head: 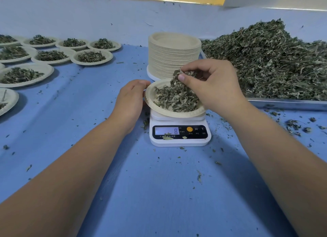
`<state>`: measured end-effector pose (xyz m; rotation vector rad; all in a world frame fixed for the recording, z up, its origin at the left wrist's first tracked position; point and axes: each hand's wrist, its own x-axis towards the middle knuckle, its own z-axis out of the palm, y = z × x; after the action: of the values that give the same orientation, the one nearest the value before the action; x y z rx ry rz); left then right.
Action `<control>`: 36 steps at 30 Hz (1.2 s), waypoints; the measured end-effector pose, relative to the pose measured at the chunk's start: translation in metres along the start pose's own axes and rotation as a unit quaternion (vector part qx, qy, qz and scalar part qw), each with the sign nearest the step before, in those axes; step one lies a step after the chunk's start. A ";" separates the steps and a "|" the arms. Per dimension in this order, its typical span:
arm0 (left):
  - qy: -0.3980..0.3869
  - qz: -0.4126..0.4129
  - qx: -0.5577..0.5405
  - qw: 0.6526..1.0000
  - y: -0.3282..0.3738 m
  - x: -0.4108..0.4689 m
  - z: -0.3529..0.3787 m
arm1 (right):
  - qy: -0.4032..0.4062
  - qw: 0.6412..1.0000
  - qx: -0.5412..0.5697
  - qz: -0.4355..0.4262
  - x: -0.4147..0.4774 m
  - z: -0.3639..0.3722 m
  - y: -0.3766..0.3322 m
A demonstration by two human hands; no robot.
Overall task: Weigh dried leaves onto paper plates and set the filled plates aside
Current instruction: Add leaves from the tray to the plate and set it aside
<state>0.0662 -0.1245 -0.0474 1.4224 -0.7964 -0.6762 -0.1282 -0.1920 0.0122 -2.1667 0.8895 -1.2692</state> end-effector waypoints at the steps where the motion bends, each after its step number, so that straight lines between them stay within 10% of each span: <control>1: 0.000 0.001 0.001 1.000 0.000 0.000 0.000 | 0.003 1.000 -0.002 0.000 0.000 0.000 0.001; 36: 0.003 0.234 0.133 0.963 0.020 -0.040 0.016 | -0.002 1.000 -0.001 -0.022 -0.005 0.000 -0.005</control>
<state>0.0286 -0.1003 -0.0305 1.3992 -1.2041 -0.2035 -0.1288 -0.1844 0.0129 -2.2018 0.8467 -1.2855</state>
